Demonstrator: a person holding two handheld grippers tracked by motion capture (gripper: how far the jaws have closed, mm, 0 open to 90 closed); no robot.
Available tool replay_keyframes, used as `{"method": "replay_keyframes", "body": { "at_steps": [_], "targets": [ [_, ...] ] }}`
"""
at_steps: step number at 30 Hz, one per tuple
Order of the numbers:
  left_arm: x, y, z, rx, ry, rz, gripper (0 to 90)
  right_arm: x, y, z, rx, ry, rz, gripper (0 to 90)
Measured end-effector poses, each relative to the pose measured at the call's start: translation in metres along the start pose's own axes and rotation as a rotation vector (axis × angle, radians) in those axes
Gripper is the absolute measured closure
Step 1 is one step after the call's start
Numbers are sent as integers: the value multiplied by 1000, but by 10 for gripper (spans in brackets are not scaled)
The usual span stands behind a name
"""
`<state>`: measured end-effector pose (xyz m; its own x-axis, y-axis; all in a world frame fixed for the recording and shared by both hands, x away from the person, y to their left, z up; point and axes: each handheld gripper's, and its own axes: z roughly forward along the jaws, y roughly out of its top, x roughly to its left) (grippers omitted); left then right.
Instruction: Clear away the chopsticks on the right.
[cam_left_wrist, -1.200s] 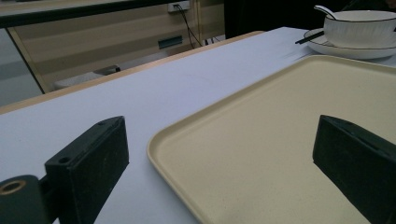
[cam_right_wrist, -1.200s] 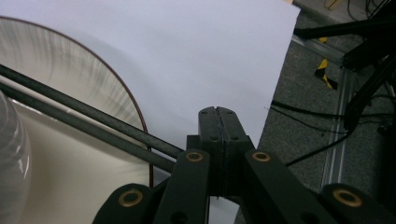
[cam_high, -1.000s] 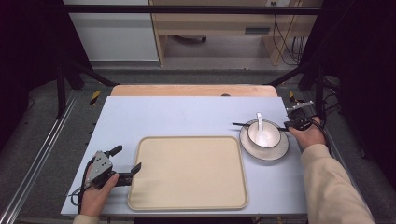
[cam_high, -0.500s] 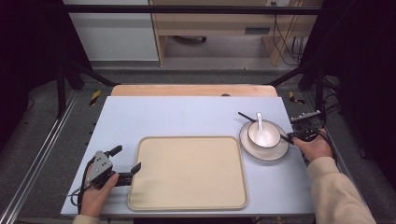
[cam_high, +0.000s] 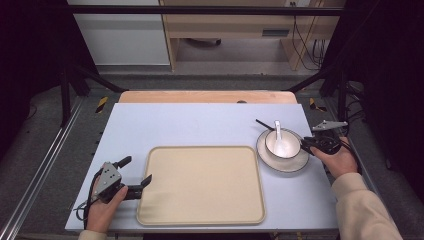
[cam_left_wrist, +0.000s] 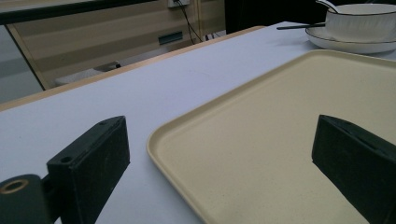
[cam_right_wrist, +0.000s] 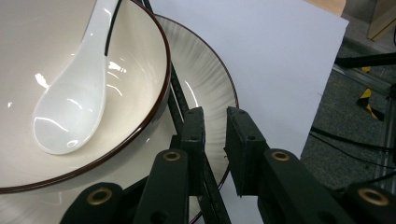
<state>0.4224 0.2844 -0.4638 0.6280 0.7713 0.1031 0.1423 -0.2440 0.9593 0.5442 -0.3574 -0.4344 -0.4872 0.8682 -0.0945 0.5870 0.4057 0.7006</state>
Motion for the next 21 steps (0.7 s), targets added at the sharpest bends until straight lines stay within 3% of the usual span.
{"method": "replay_keyframes", "body": {
  "at_steps": [12,21],
  "targets": [
    [-1,0,1,5,-5,6,44,1,-2,5,14,16,0,773],
    [-2,0,1,8,-10,9,49,3,-2,13,43,20,-33,824]
  ]
}}
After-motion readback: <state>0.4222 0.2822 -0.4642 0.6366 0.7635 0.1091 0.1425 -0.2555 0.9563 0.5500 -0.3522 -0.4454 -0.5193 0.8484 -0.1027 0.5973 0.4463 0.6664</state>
